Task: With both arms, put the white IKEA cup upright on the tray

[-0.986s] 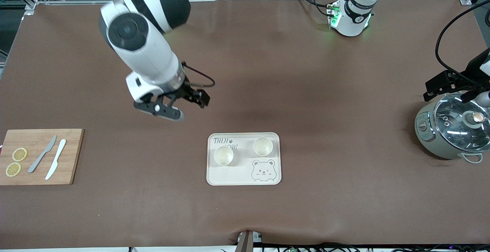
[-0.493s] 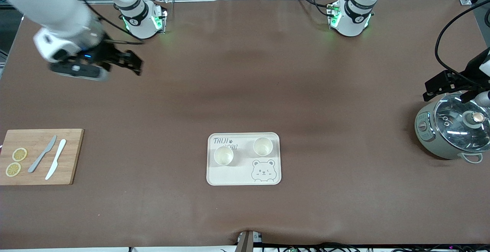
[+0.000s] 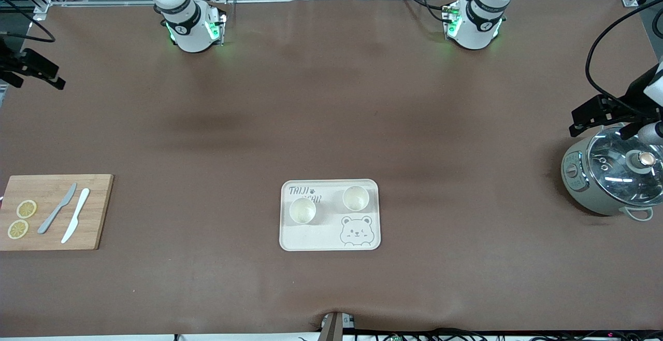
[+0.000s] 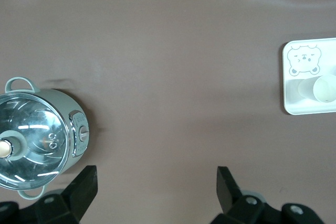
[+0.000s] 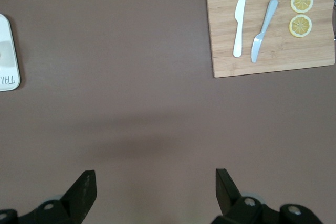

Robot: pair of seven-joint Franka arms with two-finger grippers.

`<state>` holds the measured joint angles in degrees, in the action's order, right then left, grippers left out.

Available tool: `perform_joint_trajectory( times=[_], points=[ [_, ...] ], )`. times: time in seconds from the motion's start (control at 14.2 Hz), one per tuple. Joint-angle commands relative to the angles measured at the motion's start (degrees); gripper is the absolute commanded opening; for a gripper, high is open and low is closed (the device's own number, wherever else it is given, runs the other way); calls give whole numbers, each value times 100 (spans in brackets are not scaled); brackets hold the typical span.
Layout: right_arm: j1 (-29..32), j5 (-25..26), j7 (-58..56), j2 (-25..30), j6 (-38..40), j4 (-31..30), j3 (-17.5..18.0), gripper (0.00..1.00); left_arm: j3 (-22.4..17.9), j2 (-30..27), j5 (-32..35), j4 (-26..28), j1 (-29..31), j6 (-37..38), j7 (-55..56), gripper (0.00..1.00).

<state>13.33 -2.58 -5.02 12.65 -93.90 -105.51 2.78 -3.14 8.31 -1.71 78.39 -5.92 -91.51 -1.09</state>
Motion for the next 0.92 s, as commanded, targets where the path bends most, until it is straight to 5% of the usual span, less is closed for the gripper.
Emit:
perform_joint_trajectory(
  times=[0.0,0.28,0.85],
  points=[
    [-58,-23,378,45,3,30,214,100,16,-84,13,53,-15,27,83,100],
    [-225,161,99,36,12,143,223,100,16,-75,13,53,-15,27,92,100],
    [-225,206,-52,-983,979,1779,214,100,16,-67,13,53,-15,19,92,100]
  ],
)
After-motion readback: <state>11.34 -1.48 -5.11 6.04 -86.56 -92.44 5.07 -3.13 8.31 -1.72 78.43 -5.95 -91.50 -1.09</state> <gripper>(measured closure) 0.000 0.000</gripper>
